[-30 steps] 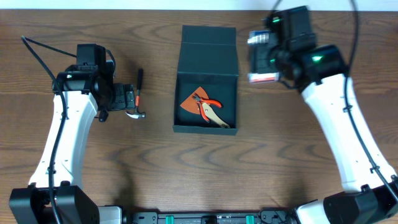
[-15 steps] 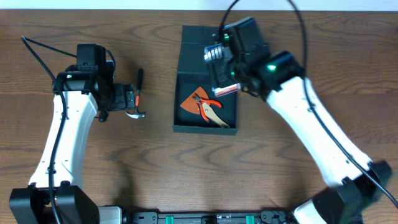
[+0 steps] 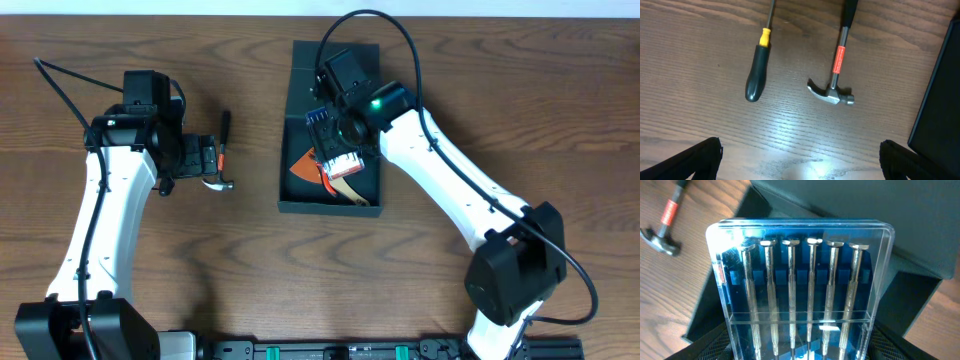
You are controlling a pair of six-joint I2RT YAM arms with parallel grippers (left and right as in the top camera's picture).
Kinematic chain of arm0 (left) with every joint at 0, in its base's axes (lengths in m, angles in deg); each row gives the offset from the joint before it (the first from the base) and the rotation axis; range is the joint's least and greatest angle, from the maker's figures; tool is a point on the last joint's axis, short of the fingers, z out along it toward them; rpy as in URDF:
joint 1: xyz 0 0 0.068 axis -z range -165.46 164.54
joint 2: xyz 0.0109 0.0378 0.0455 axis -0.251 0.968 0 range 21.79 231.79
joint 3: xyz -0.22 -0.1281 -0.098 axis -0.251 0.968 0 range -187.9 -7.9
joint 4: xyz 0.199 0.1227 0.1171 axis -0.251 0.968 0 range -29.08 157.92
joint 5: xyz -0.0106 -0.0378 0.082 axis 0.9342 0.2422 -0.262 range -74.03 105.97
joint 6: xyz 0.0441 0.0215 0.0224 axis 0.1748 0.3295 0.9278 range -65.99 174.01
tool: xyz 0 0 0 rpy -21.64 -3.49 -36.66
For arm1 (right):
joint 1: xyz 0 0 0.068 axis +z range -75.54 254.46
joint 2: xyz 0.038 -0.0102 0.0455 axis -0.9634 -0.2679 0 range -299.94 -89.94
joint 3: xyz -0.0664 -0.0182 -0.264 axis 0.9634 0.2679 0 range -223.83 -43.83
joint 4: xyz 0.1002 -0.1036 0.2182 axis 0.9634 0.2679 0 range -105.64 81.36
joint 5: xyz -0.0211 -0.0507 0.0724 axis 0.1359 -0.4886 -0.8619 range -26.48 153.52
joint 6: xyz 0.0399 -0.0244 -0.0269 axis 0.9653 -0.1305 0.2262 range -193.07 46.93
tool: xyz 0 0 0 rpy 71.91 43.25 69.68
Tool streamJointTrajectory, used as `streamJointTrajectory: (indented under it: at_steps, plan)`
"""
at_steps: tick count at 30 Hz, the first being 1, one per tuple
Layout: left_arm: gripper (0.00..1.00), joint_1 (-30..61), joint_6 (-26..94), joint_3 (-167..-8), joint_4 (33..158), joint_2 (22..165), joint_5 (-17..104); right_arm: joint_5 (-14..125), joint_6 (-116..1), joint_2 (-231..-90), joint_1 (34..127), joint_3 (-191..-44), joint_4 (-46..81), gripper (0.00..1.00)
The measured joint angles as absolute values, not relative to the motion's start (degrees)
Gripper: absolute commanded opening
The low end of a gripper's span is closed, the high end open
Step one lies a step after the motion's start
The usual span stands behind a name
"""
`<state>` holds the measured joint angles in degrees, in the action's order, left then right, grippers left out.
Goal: Pack container
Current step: 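Lift the screwdriver case and lower it into the box with the right gripper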
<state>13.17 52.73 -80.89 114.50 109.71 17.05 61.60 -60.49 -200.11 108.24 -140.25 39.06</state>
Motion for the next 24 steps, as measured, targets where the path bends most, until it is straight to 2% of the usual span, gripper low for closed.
streamJointTrajectory:
  at_steps: [24]
  plan:
    - [0.99, 13.17, 52.73, -80.87, 114.5, 109.71, 17.05, 61.56, -60.53, -208.59, 108.24, -140.23, 41.95, 0.52]
